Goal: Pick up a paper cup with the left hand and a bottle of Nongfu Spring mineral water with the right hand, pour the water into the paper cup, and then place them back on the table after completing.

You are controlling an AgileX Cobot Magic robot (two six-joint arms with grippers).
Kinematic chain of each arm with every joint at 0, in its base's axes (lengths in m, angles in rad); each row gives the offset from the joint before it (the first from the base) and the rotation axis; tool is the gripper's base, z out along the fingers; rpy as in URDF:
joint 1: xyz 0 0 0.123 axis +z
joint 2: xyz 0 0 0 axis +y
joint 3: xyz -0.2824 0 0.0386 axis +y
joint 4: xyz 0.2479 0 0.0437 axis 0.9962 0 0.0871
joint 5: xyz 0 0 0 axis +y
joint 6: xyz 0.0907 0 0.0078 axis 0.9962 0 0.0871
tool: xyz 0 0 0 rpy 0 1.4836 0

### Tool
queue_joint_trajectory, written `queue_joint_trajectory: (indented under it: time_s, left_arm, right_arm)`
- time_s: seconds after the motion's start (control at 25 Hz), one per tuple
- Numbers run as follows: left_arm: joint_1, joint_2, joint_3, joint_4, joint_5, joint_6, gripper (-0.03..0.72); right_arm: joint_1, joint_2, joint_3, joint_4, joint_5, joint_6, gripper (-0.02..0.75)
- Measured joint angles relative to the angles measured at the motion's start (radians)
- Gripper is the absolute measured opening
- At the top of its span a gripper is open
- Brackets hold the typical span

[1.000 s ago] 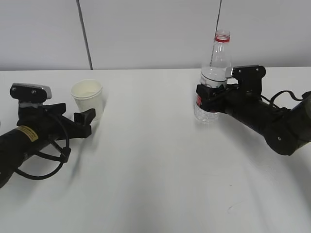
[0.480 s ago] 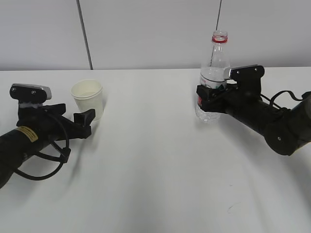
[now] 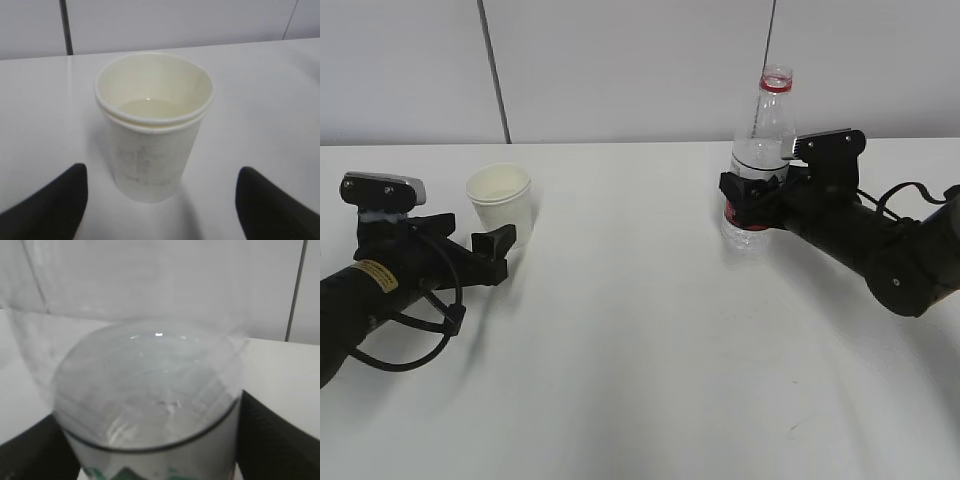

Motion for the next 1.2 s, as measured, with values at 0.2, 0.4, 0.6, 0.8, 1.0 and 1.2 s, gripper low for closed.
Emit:
queue_joint_trajectory:
  time_s: [0.2,0.4,0.6,0.8,1.0,1.2]
  left_arm:
    - [0.0,0.0,0.0,0.0,0.0,0.0,0.556]
    - [0.0,0.0,0.0,0.0,0.0,0.0,0.556]
    - [0.0,-0.001,0.0,0.0,0.0,0.0,0.556]
    - [0.0,-0.013,0.0,0.0,0.003,0.0,0.556]
    - [0.0,-0.072,0.001,0.0,0.068,0.0,0.556]
    - [0.0,-0.162,0.001,0.001,0.225,0.0,0.556]
  right_arm:
    - [0.0,-0.02,0.017,0.0,0.0,0.0,0.619]
    - [0.0,-0.05,0.083,0.002,-0.009,-0.002,0.619]
    - [0.0,-0.107,0.147,0.002,-0.013,-0.004,0.613]
    - [0.0,-0.173,0.21,0.0,-0.01,-0.004,0.61]
    - [0.0,-0.251,0.271,0.0,0.033,-0.004,0.61]
    - [0.0,-0.346,0.309,0.0,0.204,-0.004,0.608]
